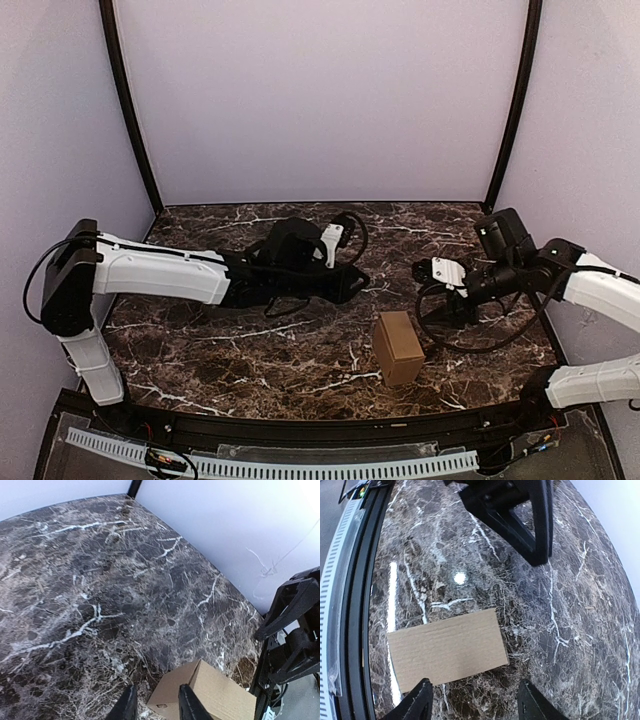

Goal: Fold the paper box

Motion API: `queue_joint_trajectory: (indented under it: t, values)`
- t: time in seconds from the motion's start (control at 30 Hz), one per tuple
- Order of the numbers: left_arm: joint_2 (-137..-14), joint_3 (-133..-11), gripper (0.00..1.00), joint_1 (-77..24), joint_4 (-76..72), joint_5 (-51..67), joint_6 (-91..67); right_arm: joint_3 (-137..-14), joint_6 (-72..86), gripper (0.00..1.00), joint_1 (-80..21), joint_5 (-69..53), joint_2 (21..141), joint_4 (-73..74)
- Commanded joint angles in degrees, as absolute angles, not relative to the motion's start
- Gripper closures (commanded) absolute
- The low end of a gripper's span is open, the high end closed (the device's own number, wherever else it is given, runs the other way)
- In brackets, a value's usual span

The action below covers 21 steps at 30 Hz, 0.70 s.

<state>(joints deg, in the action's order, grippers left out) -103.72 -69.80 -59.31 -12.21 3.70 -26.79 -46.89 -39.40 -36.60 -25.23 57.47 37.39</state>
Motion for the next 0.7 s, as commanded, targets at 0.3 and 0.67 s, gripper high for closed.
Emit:
queue_joint_trajectory:
  t: [0.3,0.67]
  values:
    - [-100.5,-66.2,0.68,-63.4,-6.2,0.4,-24.3,-60.3,-25.4,0.26,-24.0,-42.1,74.3,34.4]
    - [-105.5,-67.9,0.70,-64.5,-8.2,17.5,-24.1,-64.1,-31.1,0.36,-23.7,-49.6,85.7,40.6]
